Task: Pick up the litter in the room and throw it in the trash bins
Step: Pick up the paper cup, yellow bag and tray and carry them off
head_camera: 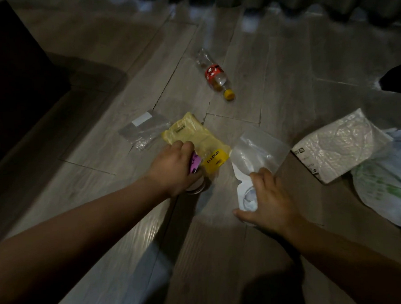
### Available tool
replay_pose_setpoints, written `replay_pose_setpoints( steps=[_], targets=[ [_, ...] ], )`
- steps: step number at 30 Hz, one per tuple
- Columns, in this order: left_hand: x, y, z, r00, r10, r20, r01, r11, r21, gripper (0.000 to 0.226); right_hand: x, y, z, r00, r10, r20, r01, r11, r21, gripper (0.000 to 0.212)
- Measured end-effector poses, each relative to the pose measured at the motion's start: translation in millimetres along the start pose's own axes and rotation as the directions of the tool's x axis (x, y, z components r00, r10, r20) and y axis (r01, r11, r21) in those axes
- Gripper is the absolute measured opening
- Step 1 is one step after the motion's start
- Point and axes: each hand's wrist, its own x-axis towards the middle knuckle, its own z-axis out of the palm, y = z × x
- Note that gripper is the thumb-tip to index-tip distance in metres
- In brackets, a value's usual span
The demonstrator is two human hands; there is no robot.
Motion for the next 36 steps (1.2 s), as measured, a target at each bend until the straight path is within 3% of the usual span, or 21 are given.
replay_pose_setpoints(
  steps=[4, 6, 9, 12, 15, 18, 21, 25, 28, 33, 36],
  targets=[
    [30, 9, -8, 0.965, 0.019, 0.262, -0.012, 1.000, -0.027, 0.047, 0, 0, 6, 0.999, 0.040, -0.027, -0.040, 0.999, -0.011, 0.104],
    [43, 8, -3, 0.923, -0.029, 0.383, 0.045, 0.998, -0.034, 0.048, 1, 0, 9, 0.998, 0.049, -0.033, -0.050, 0.998, -0.028, 0.102],
    [56, 3, 6, 0.888, -0.121, 0.444, 0.175, 0.981, -0.084, 0.051, 2, 0, 13, 0.997, 0.068, -0.041, -0.069, 0.997, -0.028, 0.100],
    [66, -2, 13, 0.890, -0.143, 0.434, 0.199, 0.976, -0.087, 0.045, 3, 2, 15, 0.996, 0.071, -0.046, -0.072, 0.997, -0.029, 0.100],
    [70, -4, 18, 0.922, -0.155, 0.355, 0.228, 0.958, -0.174, 0.022, 3, 1, 15, 0.996, 0.066, -0.056, -0.068, 0.997, -0.025, 0.099],
    [75, -10, 20, 0.930, -0.274, 0.243, 0.349, 0.865, -0.361, 0.021, 3, 1, 14, 0.997, 0.063, -0.055, -0.064, 0.998, -0.022, 0.099],
    [85, -25, 17, 0.912, -0.374, 0.167, 0.409, 0.811, -0.417, 0.038, 3, 1, 12, 0.997, 0.056, -0.058, -0.057, 0.998, -0.025, 0.098],
    [88, -39, 13, 0.931, -0.345, 0.123, 0.358, 0.789, -0.499, 0.037, 2, -1, 9, 0.997, 0.052, -0.057, -0.054, 0.998, -0.031, 0.097],
    [87, -40, 13, 0.944, -0.278, 0.176, 0.326, 0.730, -0.600, 0.016, 2, -1, 10, 0.998, 0.059, -0.035, -0.060, 0.998, -0.033, 0.099],
    [94, -38, 19, 0.934, -0.262, 0.241, 0.351, 0.792, -0.499, 0.002, 3, 0, 11, 0.997, 0.071, -0.021, -0.071, 0.997, -0.004, 0.100],
    [96, -40, 22, 0.905, -0.328, 0.270, 0.413, 0.828, -0.380, 0.028, 3, 0, 10, 0.997, 0.070, -0.021, -0.070, 0.998, 0.002, 0.100]
  ],
)
